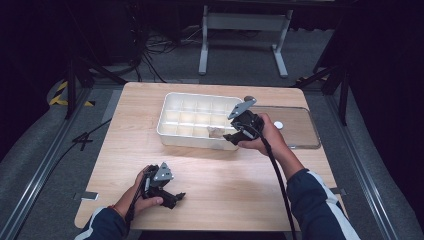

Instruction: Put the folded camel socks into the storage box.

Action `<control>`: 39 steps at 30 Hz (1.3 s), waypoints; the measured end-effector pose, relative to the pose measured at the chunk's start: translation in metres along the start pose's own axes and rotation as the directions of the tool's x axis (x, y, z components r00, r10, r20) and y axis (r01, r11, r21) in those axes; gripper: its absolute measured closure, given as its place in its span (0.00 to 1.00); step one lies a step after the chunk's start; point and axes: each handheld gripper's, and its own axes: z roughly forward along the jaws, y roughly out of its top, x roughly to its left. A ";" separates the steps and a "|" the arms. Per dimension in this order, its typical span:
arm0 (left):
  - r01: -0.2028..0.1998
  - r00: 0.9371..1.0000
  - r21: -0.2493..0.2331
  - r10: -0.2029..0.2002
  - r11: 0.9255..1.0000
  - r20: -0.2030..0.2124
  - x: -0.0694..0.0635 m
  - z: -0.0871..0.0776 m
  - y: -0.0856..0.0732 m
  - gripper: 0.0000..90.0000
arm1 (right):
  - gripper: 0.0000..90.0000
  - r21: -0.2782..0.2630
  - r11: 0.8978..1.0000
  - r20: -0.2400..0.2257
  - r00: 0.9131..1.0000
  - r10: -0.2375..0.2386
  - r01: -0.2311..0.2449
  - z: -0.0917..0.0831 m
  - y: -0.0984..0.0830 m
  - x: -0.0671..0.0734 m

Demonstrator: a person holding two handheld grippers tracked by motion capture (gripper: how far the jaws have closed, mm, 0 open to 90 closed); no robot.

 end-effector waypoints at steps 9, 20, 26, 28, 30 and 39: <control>0.001 1.000 -0.007 -0.001 1.000 -0.002 0.000 0.001 0.000 0.01 | 0.42 -0.029 1.000 0.033 0.999 0.000 0.001 -0.014 -0.012 0.003; 0.005 1.000 -0.007 -0.005 1.000 -0.003 0.000 0.000 0.000 0.01 | 0.41 -0.051 0.998 0.055 0.998 -0.018 0.020 -0.024 -0.027 0.010; 0.006 1.000 -0.007 -0.006 1.000 -0.004 -0.001 0.000 0.000 0.01 | 0.41 -0.055 0.998 0.069 0.997 -0.028 0.032 -0.031 -0.037 0.014; 0.005 1.000 -0.008 -0.005 1.000 -0.004 -0.001 0.000 0.000 0.01 | 0.41 -0.053 0.998 0.072 0.997 -0.033 0.037 -0.033 -0.041 0.014; 0.006 1.000 -0.007 -0.006 1.000 -0.005 -0.001 0.000 -0.001 0.01 | 0.41 -0.051 0.998 0.077 0.997 -0.025 0.029 -0.035 -0.045 0.015; 0.007 1.000 -0.008 -0.007 1.000 -0.005 -0.001 0.000 -0.001 0.01 | 0.39 -0.052 0.997 0.105 0.993 -0.048 0.054 -0.039 -0.061 0.018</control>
